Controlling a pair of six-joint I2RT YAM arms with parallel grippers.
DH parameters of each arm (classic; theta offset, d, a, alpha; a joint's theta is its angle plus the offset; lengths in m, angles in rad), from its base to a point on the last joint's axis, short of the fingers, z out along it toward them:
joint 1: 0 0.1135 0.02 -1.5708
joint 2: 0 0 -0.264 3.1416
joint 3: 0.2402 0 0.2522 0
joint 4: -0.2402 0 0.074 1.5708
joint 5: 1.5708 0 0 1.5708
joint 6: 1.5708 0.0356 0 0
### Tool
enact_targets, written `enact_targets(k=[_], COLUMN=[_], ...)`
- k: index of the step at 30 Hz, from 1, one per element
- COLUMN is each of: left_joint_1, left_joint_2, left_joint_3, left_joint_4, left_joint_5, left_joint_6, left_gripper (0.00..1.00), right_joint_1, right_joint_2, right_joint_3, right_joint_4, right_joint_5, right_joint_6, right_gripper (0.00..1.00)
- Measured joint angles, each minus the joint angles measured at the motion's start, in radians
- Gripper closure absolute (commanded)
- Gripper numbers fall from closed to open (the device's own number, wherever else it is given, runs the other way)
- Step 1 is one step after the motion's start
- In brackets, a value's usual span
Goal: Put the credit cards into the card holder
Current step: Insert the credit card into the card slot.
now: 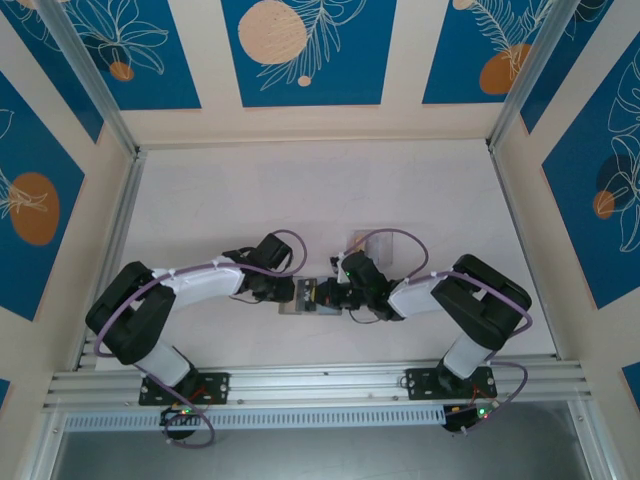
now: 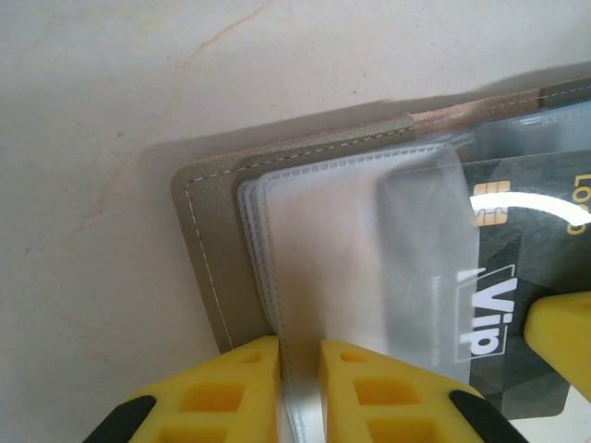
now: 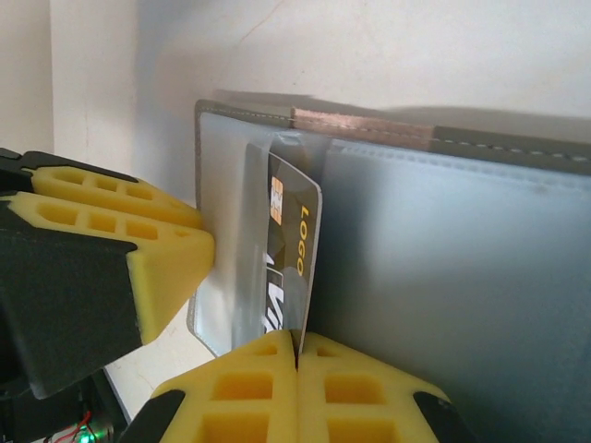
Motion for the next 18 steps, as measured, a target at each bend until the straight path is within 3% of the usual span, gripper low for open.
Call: enact_targets(k=[10,14,18], left_joint_1=[0.0,0.0,0.0], left_joint_2=[0.0,-0.001,-0.003], left_joint_3=[0.0,-0.001,-0.006], left_joint_4=[0.0,0.001,0.005], left_joint_5=[0.0,0.001,0.002], left_joint_6=[-0.001,-0.004,-0.017], left_gripper=[0.84,0.84,0.83], right_joint_1=[0.004,0.024,0.027], right_joint_2=[0.049,0.074,0.077], right_joint_3=[0.039,0.045,0.046], right_joint_4=[0.013,0.05,0.061], right_joint_5=[-0.034,-0.025,-0.026], right_joint_6=[0.003,0.021,0.034], right_gripper=[1.0,0.93,0.79])
